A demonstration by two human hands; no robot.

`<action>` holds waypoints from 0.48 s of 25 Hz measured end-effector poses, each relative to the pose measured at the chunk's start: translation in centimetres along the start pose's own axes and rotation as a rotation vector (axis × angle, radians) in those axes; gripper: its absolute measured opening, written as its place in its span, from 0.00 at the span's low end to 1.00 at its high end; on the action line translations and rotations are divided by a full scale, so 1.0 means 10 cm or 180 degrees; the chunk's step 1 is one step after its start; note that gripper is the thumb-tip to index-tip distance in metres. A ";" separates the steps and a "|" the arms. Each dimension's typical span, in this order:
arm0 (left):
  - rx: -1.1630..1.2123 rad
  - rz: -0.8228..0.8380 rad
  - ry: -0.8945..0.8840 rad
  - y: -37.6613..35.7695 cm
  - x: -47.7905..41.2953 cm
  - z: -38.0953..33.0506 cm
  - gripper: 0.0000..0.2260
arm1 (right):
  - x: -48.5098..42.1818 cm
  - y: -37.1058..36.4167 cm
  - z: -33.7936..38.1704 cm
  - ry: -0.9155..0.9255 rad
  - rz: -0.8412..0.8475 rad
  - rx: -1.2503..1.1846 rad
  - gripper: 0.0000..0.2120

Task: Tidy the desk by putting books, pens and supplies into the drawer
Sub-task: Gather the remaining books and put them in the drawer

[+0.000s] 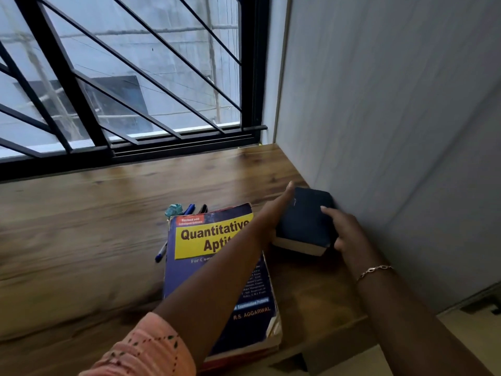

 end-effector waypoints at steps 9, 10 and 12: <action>0.0685 -0.0438 -0.0297 0.33 0.23 -0.12 0.28 | 0.25 -0.46 0.45 0.0452 0.1018 -0.0072 0.15; 0.0628 -0.0631 -0.0389 0.45 0.28 -0.14 0.24 | 0.34 -0.55 0.50 0.0537 0.1157 -0.0103 0.15; 0.0523 -0.1042 -0.0556 0.70 0.43 -0.16 0.12 | 0.54 -0.75 0.51 0.0626 0.1404 -0.0159 0.16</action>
Point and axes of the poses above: each hand's wrist, its own x-axis away from the middle knuckle, its own y-axis out of the back of the hand, z = x × y, the point moved 8 cm from there along -x, towards the middle knuckle, and after that the axes turned 8 degrees about y, right-handed, at the moved point
